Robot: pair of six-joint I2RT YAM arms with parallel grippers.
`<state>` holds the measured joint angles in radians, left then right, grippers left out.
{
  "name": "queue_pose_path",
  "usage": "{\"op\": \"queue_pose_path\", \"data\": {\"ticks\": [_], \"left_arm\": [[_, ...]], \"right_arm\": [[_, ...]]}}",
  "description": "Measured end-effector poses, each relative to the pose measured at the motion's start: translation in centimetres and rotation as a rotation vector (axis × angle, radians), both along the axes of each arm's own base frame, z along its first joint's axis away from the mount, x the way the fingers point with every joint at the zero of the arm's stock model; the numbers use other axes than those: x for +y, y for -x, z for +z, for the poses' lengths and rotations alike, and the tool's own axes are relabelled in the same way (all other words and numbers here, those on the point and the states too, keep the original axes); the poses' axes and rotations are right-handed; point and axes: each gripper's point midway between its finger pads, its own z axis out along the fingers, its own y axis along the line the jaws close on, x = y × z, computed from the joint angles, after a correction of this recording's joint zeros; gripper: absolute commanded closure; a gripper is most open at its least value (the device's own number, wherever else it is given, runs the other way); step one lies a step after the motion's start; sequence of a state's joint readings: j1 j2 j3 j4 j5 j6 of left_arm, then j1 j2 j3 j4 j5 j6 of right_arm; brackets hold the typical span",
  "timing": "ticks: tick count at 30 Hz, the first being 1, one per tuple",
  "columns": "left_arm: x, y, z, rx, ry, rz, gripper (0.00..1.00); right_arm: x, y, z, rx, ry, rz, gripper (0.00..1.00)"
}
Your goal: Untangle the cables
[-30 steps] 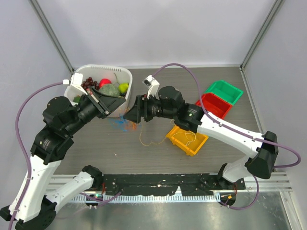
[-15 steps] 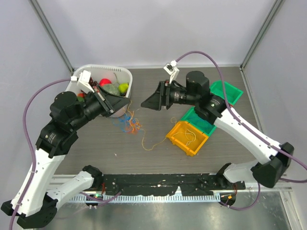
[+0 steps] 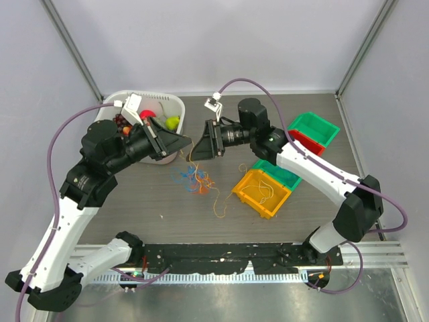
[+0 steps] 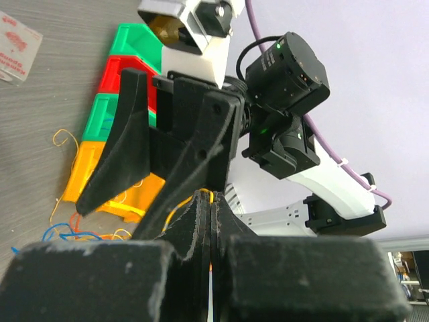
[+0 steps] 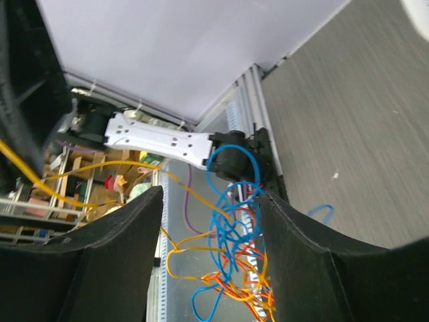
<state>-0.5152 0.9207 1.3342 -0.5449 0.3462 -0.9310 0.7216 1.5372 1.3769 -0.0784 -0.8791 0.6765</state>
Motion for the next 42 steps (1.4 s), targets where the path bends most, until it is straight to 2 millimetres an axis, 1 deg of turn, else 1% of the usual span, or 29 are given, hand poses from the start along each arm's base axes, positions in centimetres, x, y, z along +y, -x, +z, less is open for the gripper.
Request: {"op": "queue_pose_path", "data": {"ticks": [2, 4, 7, 10, 12, 15, 18, 20, 22, 23, 24, 26, 27, 29, 30, 31, 32, 34, 36, 40, 42], "left_arm": [[-0.2, 0.0, 0.2, -0.006, 0.005, -0.008, 1.00], [-0.4, -0.1, 0.3, -0.009, 0.008, -0.019, 1.00], [-0.7, -0.3, 0.1, -0.004, 0.007, -0.031, 1.00], [-0.9, -0.4, -0.1, 0.004, 0.004, -0.040, 1.00], [-1.0, -0.4, -0.2, 0.007, 0.004, -0.045, 1.00], [-1.0, -0.3, -0.1, 0.005, 0.005, -0.050, 1.00], [-1.0, -0.3, 0.2, -0.005, 0.010, -0.050, 1.00], [-1.0, -0.4, 0.8, -0.017, 0.016, -0.045, 1.00], [-0.9, -0.6, 1.9, -0.047, 0.029, -0.032, 1.00], [-0.8, -0.8, 2.9, -0.075, 0.040, -0.020, 1.00], [-0.6, -0.9, 3.7, -0.103, 0.043, -0.008, 1.00], [-0.3, -1.0, 5.3, -0.145, 0.053, 0.012, 1.00], [-0.1, -1.0, 6.5, -0.172, 0.059, 0.021, 1.00], [0.4, -0.8, 9.5, -0.242, 0.072, 0.039, 1.00], [0.8, -0.6, 10.9, -0.280, 0.078, 0.050, 1.00], [1.3, -0.2, 12.3, -0.317, 0.087, 0.063, 1.00], [1.6, 0.0, 13.0, -0.341, 0.088, 0.073, 1.00], [2.5, 0.8, 14.6, -0.387, 0.099, 0.098, 1.00], [3.1, 1.2, 15.3, -0.409, 0.095, 0.116, 1.00], [4.2, 1.8, 16.4, -0.434, 0.089, 0.158, 1.00], [4.5, 1.8, 16.5, -0.437, 0.090, 0.172, 1.00]], "right_arm": [[0.1, 0.9, 0.5, -0.007, -0.027, 0.036, 0.36], [0.2, 2.2, 0.6, -0.004, -0.042, 0.080, 0.36], [0.6, 3.6, 0.1, 0.009, -0.043, 0.126, 0.35], [0.9, 4.4, -0.3, 0.018, -0.036, 0.144, 0.35], [1.2, 4.4, -0.4, 0.014, -0.034, 0.131, 0.35], [1.9, 3.7, -0.7, 0.008, -0.020, 0.092, 0.36], [2.9, 2.7, -2.0, -0.007, 0.026, 0.034, 0.36], [3.5, 2.2, -3.7, -0.029, 0.077, -0.015, 0.36], [3.8, 1.9, -6.7, -0.056, 0.135, -0.073, 0.37], [3.7, 1.7, -8.5, -0.060, 0.165, -0.095, 0.37], [3.5, 1.7, -11.0, -0.050, 0.210, -0.112, 0.37], [2.7, 0.9, -16.6, -0.005, 0.323, -0.158, 0.37], [2.1, 0.3, -19.6, 0.023, 0.387, -0.183, 0.37], [0.5, -0.5, -24.6, 0.072, 0.499, -0.225, 0.37], [-0.6, -0.6, -27.0, 0.103, 0.564, -0.241, 0.37], [-1.3, -1.0, -28.0, 0.120, 0.592, -0.260, 0.36], [-1.7, -1.4, -28.6, 0.128, 0.608, -0.274, 0.36], [-2.4, -2.6, -28.9, 0.129, 0.613, -0.306, 0.36], [-2.6, -3.4, -28.7, 0.118, 0.607, -0.324, 0.36], [-3.0, -4.4, -28.3, 0.094, 0.626, -0.343, 0.36], [-3.3, -5.1, -27.7, 0.088, 0.639, -0.348, 0.35]]}}
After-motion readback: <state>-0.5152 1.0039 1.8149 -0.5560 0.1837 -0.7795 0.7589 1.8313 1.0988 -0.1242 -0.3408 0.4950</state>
